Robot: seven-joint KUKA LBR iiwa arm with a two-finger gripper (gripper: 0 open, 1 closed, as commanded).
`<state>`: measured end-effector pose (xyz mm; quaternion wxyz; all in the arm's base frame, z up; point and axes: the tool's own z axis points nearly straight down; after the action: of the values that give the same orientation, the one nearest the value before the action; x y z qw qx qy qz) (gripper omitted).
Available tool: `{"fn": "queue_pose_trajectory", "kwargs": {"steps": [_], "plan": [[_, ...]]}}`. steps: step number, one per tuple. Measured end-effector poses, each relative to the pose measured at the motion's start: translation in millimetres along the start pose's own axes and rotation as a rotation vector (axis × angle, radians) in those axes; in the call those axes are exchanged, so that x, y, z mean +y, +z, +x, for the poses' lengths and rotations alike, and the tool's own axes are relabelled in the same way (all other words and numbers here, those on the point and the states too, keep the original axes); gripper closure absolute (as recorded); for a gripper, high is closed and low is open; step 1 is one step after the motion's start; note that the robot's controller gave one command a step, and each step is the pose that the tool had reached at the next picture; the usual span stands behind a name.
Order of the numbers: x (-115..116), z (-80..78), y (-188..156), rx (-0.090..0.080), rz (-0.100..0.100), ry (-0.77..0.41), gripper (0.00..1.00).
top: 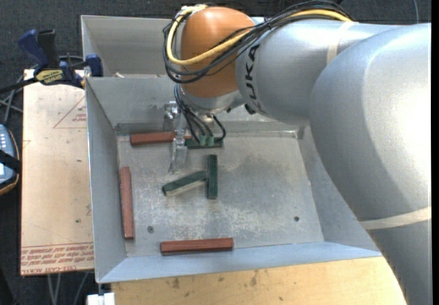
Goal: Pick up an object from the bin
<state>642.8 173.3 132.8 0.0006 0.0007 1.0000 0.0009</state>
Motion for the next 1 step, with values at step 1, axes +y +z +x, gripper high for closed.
{"fn": "queue_pose_trajectory", "kwargs": {"steps": [1], "plan": [[-0.1,0.0,0.0,0.0,0.0,0.0,0.0]]}}
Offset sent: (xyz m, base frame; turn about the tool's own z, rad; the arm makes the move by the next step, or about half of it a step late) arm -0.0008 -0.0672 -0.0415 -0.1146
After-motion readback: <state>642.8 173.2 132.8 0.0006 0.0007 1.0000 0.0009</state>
